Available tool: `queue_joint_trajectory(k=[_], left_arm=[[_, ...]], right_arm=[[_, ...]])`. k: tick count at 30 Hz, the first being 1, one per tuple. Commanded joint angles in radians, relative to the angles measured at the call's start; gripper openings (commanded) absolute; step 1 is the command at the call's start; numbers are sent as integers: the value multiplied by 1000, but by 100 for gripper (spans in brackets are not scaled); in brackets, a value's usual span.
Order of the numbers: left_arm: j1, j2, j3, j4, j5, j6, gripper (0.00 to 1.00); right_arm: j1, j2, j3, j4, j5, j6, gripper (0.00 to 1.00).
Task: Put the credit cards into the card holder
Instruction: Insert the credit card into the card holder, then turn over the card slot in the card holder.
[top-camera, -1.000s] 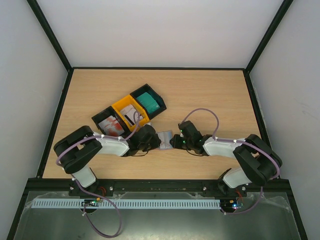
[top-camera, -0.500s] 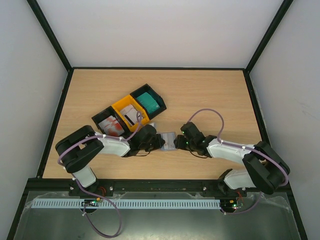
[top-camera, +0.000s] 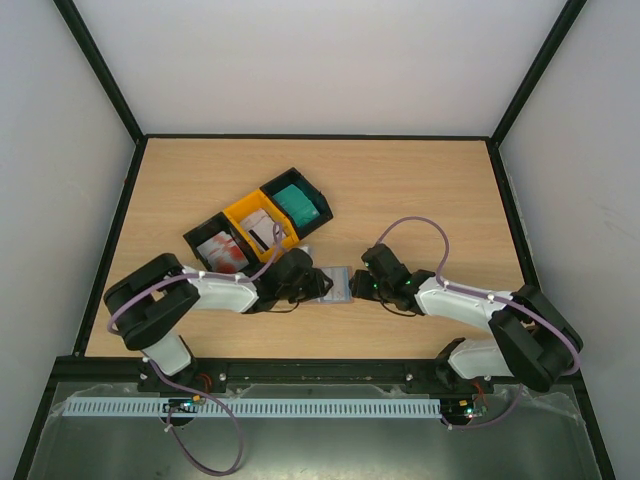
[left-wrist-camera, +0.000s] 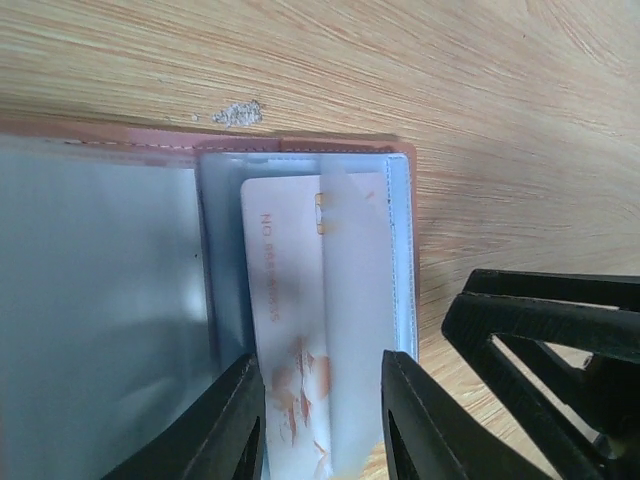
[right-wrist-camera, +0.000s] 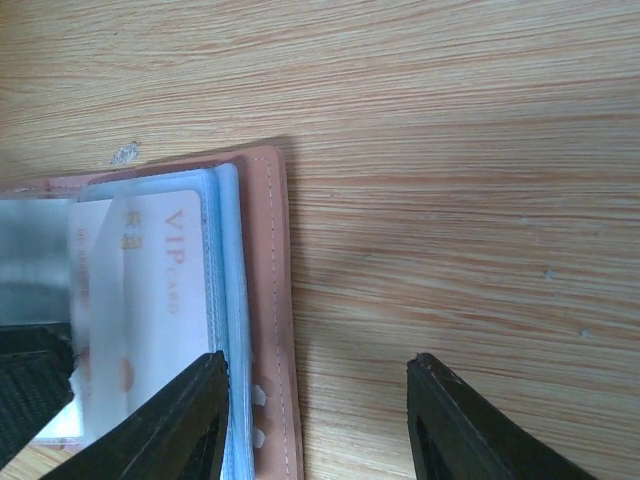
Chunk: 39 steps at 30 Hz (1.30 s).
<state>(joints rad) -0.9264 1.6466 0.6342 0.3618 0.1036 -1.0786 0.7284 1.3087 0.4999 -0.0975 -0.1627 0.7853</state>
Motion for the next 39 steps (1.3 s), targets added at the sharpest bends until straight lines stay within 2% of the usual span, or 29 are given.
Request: queue_joint_trajectory(k=[1, 8, 15, 18, 26, 31, 34, 39], left_arm=[[-5, -48, 8, -95, -43, 22, 34], [-9, -35, 20, -136, -61, 28, 41], [-11, -1, 30, -139, -61, 35, 15], [-12, 15, 34, -140, -56, 43, 9], [-12, 66, 39, -144, -48, 64, 5], [-13, 85, 37, -154, -51, 63, 4], [-11, 87, 31, -161, -58, 58, 3], [-8, 89, 24, -162, -62, 54, 2]], right_arm=[[7, -10, 22, -23, 0, -15, 48], [9, -3, 26, -14, -38, -30, 48], [11, -1, 29, -6, -60, -34, 48], [12, -2, 32, -1, -72, -35, 48], [14, -15, 30, 44, -137, -29, 46], [16, -9, 28, 56, -137, -23, 39], [16, -6, 29, 71, -150, -20, 29], [17, 5, 29, 87, -166, -18, 28]])
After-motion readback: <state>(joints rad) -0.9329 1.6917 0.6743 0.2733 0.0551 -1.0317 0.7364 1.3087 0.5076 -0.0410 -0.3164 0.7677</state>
